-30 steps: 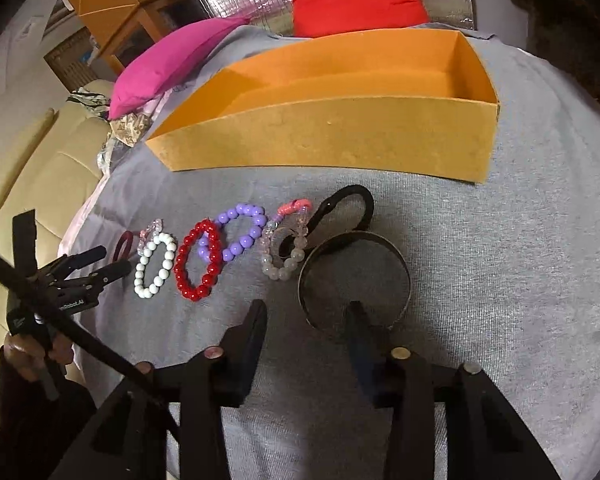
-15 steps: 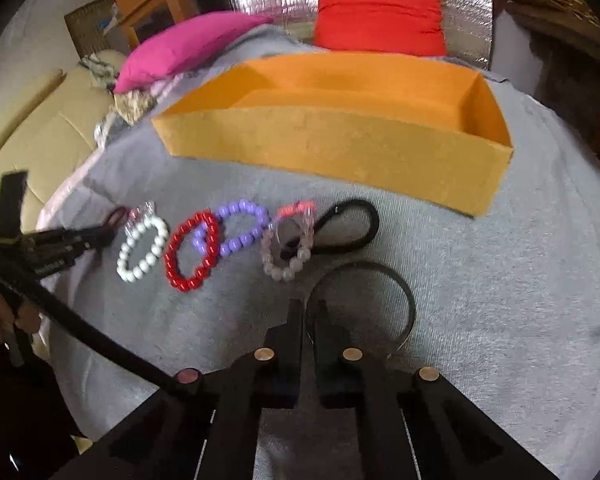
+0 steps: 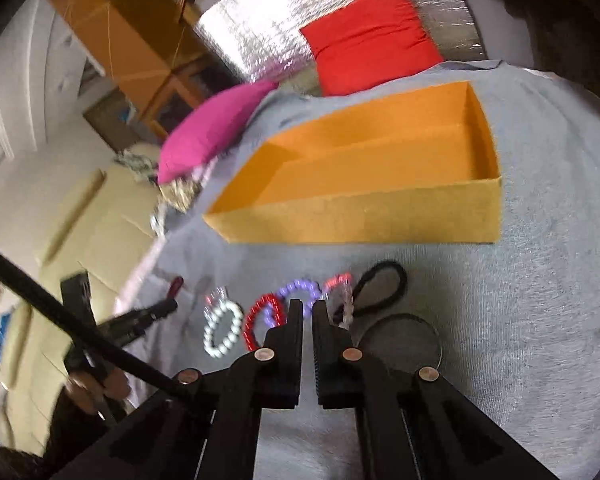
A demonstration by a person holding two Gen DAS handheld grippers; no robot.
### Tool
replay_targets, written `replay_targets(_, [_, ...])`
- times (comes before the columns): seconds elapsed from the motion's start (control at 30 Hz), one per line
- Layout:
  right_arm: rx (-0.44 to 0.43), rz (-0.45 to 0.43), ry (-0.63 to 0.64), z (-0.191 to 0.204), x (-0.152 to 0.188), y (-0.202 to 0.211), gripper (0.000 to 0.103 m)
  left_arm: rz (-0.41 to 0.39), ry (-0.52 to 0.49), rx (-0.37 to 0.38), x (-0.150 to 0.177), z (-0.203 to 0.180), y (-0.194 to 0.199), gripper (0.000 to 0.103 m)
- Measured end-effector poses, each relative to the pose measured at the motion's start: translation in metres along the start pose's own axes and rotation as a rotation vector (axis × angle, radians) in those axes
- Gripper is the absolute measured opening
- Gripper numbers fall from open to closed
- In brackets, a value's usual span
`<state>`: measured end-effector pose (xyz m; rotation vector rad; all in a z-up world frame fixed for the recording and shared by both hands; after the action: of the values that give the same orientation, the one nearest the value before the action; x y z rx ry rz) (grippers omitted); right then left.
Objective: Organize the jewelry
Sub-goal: 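Grasp the dark red bangle with the left tool while the right tool grasps the silver bangle, then carry the dark red bangle into the orange box and release while the right tool drops the silver bangle in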
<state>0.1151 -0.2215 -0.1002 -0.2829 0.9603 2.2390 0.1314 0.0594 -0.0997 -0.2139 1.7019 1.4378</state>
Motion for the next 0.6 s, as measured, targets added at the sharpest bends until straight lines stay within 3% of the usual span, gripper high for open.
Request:
replay_targets(0.07, [0.022,-0.006,-0.002,-0.002,-0.004,0.002,0.005,-0.003,-0.008,-0.002,-0.005,-0.007,-0.003,0.010])
replay_targets(0.17, [0.170,-0.007,-0.022,-0.021,-0.008,-0.002,0.009,0.018,-0.028,-0.011,-0.002,-0.014,-0.008,0.010])
replay_targets(0.23, [0.297,-0.002,-0.013,-0.039,-0.008,-0.004,0.030,0.032,-0.032,-0.017,0.001,-0.015,-0.010,0.010])
replay_targets(0.27, [0.334,-0.003,-0.003,-0.044,-0.007,-0.005,0.036,0.034,-0.031,-0.019,0.001,-0.016,-0.011,0.010])
replay_targets(0.3, [0.351,-0.002,0.009,-0.046,-0.006,-0.006,0.040,0.036,-0.028,-0.022,0.002,-0.016,-0.010,0.010])
replay_targets(0.4, [0.366,0.055,0.053,-0.044,0.004,-0.024,0.040,0.038,-0.023,-0.013,0.001,-0.020,-0.011,0.010])
replay_targets(0.47, [0.414,0.071,0.106,-0.044,0.009,-0.035,0.039,0.032,-0.038,-0.015,-0.001,-0.025,-0.009,0.010])
replay_targets(0.53, [0.510,0.073,0.178,-0.045,0.013,-0.046,0.007,0.025,-0.051,-0.019,-0.004,-0.029,-0.007,0.010])
replay_targets(0.6, [0.524,0.040,0.206,-0.036,0.011,-0.041,0.004,0.006,-0.059,-0.012,-0.010,-0.034,-0.002,0.010])
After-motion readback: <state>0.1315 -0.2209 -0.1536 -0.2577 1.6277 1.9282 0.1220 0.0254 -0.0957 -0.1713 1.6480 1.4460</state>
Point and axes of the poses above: each gripper's, at about its wrist camera, not at the fingertips, and y roughly against the way its jaws point, z to its left, x to its underside, the point moved 8 cm from there along -y, roughly the way its jaws point, and after that the axes turned 15 degrees about -y, right-handed, at the moved point
